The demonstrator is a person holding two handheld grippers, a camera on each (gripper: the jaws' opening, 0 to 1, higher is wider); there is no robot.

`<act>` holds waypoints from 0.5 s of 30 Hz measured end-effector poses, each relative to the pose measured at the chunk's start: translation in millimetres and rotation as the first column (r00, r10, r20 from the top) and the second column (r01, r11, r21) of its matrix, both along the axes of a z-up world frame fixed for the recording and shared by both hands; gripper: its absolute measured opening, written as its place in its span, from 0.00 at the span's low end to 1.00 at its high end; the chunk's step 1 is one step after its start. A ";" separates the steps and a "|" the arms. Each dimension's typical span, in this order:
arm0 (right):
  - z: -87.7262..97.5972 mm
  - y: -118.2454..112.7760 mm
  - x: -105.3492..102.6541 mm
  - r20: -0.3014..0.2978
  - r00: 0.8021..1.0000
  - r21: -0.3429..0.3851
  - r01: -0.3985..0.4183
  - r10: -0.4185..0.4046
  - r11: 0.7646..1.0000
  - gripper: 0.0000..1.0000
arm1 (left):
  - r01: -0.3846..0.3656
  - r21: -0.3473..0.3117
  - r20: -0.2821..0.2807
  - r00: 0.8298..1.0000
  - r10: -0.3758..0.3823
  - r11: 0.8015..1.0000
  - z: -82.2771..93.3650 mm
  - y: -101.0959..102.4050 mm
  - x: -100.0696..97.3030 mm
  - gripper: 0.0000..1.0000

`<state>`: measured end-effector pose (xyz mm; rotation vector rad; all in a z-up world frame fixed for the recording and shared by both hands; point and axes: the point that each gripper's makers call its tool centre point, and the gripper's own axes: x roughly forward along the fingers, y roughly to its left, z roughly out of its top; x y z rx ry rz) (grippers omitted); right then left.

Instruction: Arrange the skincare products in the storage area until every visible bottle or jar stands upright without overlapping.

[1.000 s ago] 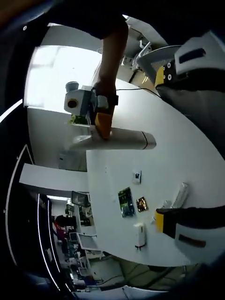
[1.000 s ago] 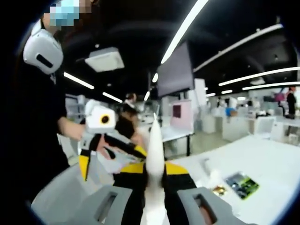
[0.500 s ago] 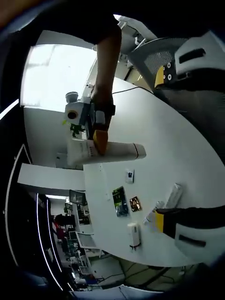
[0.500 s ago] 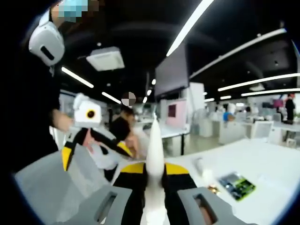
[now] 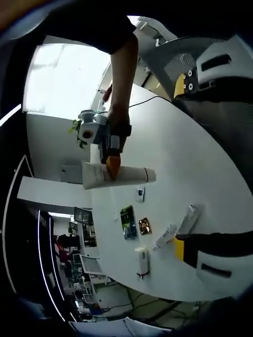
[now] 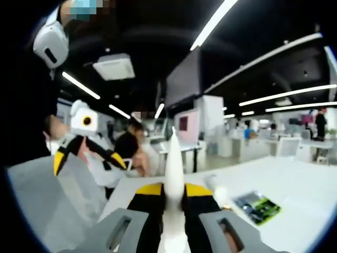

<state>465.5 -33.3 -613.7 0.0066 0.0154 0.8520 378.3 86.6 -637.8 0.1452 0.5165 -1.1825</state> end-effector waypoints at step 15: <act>-28.2 -17.5 21.5 -0.005 1.000 -0.018 0.002 -0.002 1.000 0.06 | -0.047 -0.021 -0.045 0.998 0.046 0.999 -10.6 -2.7 5.5 0.99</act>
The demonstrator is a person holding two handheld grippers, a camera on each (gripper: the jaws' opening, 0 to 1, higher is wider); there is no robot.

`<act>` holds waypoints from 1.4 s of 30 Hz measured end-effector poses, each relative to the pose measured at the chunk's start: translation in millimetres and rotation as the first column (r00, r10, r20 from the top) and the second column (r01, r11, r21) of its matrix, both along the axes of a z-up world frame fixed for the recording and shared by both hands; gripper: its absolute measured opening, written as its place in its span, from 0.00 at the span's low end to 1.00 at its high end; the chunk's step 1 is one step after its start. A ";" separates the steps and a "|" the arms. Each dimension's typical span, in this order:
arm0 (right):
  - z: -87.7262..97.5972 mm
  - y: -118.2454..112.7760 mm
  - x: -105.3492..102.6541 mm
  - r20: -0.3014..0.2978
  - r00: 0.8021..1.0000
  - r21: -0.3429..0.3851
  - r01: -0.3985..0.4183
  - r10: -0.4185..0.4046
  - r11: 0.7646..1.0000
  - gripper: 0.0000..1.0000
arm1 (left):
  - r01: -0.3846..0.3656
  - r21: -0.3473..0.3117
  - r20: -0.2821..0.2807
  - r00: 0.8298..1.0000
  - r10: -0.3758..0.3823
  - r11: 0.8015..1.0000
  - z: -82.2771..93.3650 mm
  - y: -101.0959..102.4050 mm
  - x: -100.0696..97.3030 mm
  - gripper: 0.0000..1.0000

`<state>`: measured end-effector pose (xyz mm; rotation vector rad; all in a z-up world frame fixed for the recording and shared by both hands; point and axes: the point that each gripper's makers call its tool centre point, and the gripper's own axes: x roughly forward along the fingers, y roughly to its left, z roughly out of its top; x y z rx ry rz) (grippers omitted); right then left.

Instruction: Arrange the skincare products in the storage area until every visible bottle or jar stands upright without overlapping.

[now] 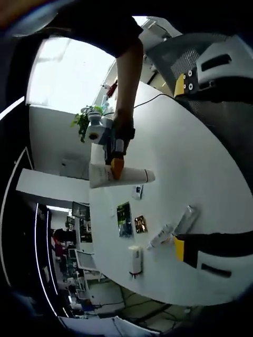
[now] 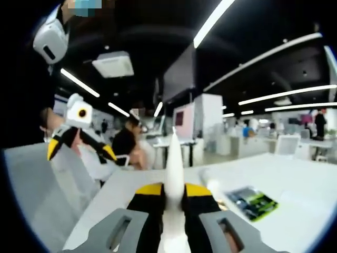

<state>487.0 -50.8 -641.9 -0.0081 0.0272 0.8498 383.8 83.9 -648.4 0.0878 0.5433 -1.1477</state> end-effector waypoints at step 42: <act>-26.1 -28.0 20.7 -0.004 1.000 0.012 0.006 -0.006 1.000 0.09 | 0.003 0.088 -0.031 1.000 0.000 0.996 -17.6 8.5 13.7 0.96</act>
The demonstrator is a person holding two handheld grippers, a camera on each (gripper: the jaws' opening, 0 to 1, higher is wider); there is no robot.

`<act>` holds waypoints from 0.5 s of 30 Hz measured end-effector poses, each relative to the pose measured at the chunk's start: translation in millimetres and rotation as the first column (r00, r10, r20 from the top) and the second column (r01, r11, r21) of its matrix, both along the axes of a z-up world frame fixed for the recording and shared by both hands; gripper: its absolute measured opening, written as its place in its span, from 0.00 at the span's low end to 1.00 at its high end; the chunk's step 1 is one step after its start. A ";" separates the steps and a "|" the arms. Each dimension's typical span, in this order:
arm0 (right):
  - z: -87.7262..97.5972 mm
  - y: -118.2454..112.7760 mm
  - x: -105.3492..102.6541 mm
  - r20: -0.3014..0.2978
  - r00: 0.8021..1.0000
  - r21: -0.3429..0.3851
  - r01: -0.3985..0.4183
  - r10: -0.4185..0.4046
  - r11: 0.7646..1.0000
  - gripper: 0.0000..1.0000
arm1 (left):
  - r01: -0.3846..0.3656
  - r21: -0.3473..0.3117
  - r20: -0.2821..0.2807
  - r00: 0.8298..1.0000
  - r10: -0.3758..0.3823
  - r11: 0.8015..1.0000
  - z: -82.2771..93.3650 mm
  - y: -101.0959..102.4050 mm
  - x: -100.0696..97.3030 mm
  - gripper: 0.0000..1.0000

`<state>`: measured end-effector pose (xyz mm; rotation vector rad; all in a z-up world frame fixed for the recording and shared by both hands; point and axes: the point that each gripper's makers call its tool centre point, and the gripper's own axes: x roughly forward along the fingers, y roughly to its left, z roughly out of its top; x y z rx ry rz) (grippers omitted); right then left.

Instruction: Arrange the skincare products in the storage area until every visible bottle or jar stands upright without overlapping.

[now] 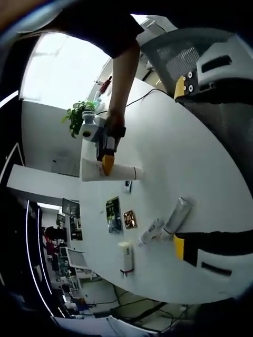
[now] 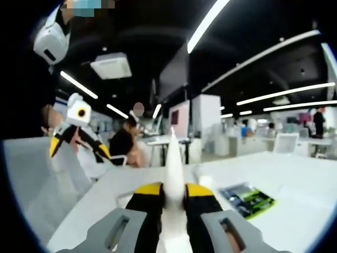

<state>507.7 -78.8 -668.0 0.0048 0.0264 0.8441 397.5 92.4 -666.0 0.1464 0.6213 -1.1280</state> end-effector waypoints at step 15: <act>5.0 5.2 -14.3 -0.034 0.999 -0.021 0.000 -0.001 1.000 0.10 | 0.036 0.017 0.005 0.999 -0.036 0.999 2.3 -7.1 -5.6 0.95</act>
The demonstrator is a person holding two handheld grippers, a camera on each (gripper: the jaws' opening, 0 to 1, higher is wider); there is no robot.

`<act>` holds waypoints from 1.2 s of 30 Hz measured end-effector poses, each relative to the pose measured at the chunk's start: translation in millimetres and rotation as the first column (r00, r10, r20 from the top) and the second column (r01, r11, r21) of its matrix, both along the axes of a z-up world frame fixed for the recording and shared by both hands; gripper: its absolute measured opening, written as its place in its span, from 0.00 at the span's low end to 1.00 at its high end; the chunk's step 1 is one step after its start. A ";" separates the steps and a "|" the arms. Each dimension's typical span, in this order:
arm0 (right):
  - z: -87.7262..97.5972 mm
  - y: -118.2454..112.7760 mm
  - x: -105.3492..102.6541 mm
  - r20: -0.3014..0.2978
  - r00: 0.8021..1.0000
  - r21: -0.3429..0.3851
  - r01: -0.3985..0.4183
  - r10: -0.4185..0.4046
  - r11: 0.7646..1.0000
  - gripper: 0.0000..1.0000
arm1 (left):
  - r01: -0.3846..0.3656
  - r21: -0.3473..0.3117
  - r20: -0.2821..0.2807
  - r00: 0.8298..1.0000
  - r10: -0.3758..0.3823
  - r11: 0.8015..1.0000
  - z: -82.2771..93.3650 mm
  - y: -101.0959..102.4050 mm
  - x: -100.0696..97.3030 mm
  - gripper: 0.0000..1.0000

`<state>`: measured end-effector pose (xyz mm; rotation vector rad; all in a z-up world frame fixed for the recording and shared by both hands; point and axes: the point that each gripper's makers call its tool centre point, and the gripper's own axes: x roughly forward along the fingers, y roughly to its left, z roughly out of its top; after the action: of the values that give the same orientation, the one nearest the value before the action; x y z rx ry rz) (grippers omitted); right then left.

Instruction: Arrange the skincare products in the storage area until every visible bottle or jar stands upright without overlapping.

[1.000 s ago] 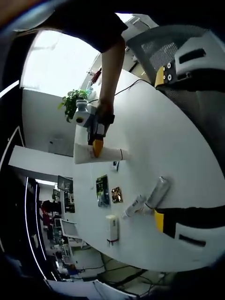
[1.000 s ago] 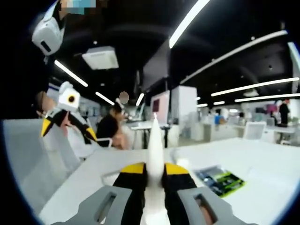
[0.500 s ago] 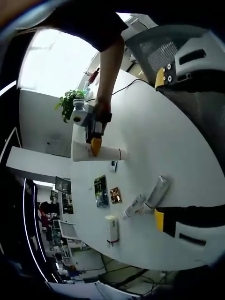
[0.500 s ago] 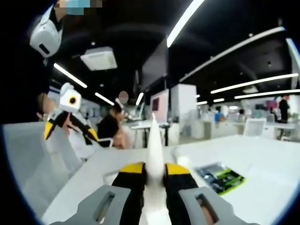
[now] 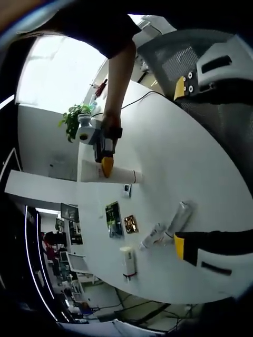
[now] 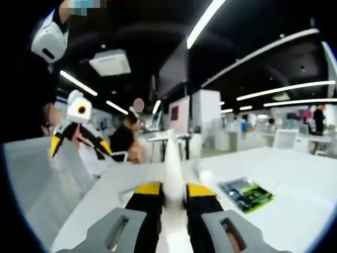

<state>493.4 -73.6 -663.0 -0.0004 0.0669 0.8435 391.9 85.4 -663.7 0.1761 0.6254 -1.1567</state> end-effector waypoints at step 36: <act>43.9 -12.8 -33.9 -0.144 0.963 -0.036 0.223 -0.226 0.974 0.61 | -0.031 -0.060 -0.041 0.999 0.029 0.998 29.3 19.9 0.1 0.95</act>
<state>459.5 -86.3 -619.1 0.0504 0.2102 0.6144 392.0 105.3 -634.4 0.0921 0.6256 -1.1513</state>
